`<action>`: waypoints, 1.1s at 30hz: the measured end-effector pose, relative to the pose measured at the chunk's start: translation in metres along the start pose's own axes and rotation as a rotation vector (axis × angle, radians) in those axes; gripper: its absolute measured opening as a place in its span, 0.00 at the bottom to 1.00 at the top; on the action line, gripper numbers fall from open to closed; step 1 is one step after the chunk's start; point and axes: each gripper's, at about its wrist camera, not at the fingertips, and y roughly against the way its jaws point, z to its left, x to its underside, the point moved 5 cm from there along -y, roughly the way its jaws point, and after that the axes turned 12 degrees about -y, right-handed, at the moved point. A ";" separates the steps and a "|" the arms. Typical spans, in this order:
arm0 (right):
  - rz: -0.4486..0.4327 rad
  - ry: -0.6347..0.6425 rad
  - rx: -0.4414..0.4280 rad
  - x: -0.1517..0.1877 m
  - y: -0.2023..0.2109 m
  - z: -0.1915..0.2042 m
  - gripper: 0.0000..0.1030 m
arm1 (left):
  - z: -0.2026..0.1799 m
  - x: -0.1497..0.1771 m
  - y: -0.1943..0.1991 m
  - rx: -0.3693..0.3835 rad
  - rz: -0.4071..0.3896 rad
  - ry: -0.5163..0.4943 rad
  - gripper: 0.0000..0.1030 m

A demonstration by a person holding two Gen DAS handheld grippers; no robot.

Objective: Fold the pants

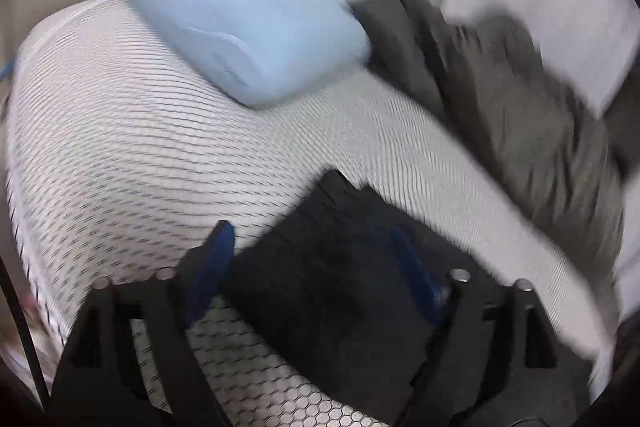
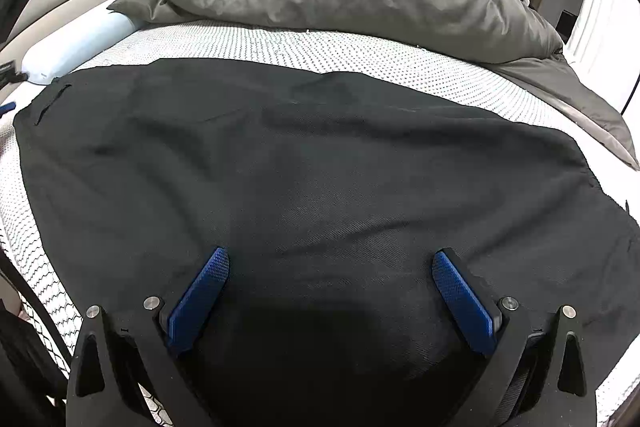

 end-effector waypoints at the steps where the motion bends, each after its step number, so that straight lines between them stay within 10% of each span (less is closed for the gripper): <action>1: 0.000 0.000 0.000 0.000 0.000 0.000 0.99 | -0.003 -0.004 -0.013 -0.017 0.047 -0.043 0.78; 11: 0.005 0.018 -0.025 -0.003 -0.007 0.002 0.99 | 0.016 -0.042 -0.093 0.096 0.294 -0.108 0.76; 14: 0.009 0.026 -0.020 -0.006 -0.010 0.004 0.99 | 0.009 -0.036 -0.093 0.140 0.317 -0.167 0.39; 24: 0.005 0.028 -0.022 -0.005 -0.010 0.005 0.99 | -0.030 -0.077 -0.059 0.133 0.067 -0.204 0.23; 27: 0.005 0.028 -0.022 -0.005 -0.010 0.005 0.99 | -0.034 -0.085 -0.058 0.091 0.057 -0.236 0.23; 30: 0.006 0.029 -0.023 -0.005 -0.011 0.005 1.00 | -0.021 -0.082 -0.089 -0.129 0.112 -0.260 0.16; 33: 0.004 0.028 -0.023 -0.005 -0.010 0.005 1.00 | 0.002 -0.065 -0.109 -0.147 0.225 -0.183 0.16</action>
